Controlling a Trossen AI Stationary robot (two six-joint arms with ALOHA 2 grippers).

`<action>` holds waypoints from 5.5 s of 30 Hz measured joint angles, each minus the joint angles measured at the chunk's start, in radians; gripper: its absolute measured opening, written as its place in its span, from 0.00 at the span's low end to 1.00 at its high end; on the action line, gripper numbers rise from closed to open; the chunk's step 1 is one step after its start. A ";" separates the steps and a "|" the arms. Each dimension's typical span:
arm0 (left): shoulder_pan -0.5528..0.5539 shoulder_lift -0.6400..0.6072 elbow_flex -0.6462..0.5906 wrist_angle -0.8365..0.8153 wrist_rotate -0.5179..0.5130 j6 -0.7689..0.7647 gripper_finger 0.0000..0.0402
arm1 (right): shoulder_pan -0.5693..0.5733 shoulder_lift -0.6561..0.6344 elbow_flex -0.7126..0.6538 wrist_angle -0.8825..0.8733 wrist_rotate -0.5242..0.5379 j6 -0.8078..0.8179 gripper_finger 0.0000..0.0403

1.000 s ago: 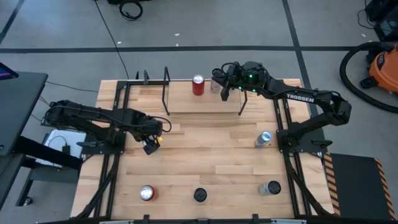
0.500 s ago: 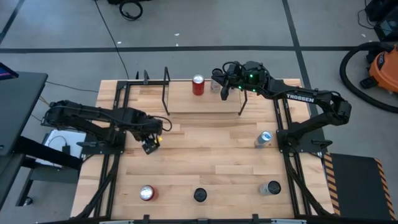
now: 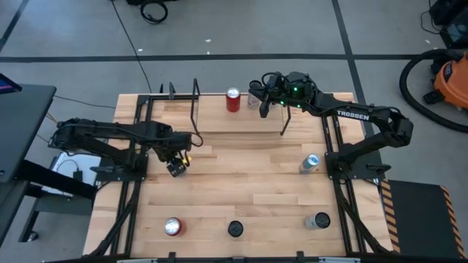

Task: Place canned beverage on shelf
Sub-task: Put the left blue soda can on the shelf

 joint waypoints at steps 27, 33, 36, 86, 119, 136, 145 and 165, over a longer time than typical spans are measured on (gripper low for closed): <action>0.357 0.236 0.651 -0.249 -0.018 0.431 0.60 | 0.000 0.000 0.000 -0.001 0.000 0.000 0.02; 0.402 0.369 0.864 -0.277 -0.023 0.534 0.60 | 0.000 0.000 0.000 -0.002 0.000 0.000 0.02; 0.429 0.440 0.963 -0.278 -0.036 0.611 0.60 | 0.000 0.000 0.000 -0.007 0.000 0.000 0.02; 0.683 0.865 1.197 -0.298 -0.021 0.964 0.60 | 0.045 0.000 0.000 -0.090 0.000 0.011 0.02; 0.687 0.896 1.197 -0.272 -0.022 0.982 0.60 | 0.045 0.000 0.000 -0.091 0.000 0.011 0.02; 0.683 0.896 1.197 -0.274 0.017 0.965 0.62 | 0.045 0.000 0.000 -0.091 0.000 0.011 0.02; 0.683 0.896 1.197 -0.287 0.017 0.979 0.66 | 0.045 0.000 0.000 -0.091 0.000 0.011 0.02; 0.687 0.904 1.197 -0.263 0.013 1.001 0.67 | 0.045 0.000 0.000 -0.091 -0.001 0.037 0.02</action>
